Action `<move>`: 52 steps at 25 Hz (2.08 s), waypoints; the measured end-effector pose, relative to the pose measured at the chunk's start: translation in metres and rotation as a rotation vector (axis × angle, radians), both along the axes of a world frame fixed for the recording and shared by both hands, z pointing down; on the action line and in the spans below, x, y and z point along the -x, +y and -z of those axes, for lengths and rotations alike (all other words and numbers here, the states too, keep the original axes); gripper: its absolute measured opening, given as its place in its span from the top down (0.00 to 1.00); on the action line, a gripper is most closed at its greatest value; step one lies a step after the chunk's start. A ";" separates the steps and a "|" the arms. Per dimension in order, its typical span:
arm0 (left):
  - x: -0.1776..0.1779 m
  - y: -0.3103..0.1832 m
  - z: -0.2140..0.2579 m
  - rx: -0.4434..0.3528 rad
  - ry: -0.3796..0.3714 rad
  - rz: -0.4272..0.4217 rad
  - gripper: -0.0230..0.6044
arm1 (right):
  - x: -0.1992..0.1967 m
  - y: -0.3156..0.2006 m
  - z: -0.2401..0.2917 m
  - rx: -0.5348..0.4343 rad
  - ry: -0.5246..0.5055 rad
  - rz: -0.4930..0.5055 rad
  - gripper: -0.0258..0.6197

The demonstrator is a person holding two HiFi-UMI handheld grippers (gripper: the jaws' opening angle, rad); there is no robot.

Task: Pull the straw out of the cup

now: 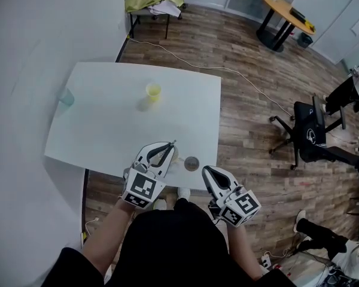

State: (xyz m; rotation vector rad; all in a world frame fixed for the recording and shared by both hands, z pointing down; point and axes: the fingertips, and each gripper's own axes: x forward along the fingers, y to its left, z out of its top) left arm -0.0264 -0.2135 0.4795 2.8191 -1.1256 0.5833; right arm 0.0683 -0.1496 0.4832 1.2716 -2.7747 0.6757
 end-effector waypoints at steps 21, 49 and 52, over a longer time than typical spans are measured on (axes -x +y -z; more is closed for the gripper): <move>0.080 0.049 0.032 -0.018 0.121 0.031 0.91 | 0.053 0.050 0.021 -0.039 0.024 -0.050 0.93; 0.073 0.107 0.047 -0.063 0.123 0.215 0.91 | 0.012 0.082 0.041 -0.111 0.004 0.065 0.93; 0.073 0.113 0.047 -0.055 0.139 0.242 0.91 | 0.006 0.086 0.046 -0.116 0.000 0.073 0.93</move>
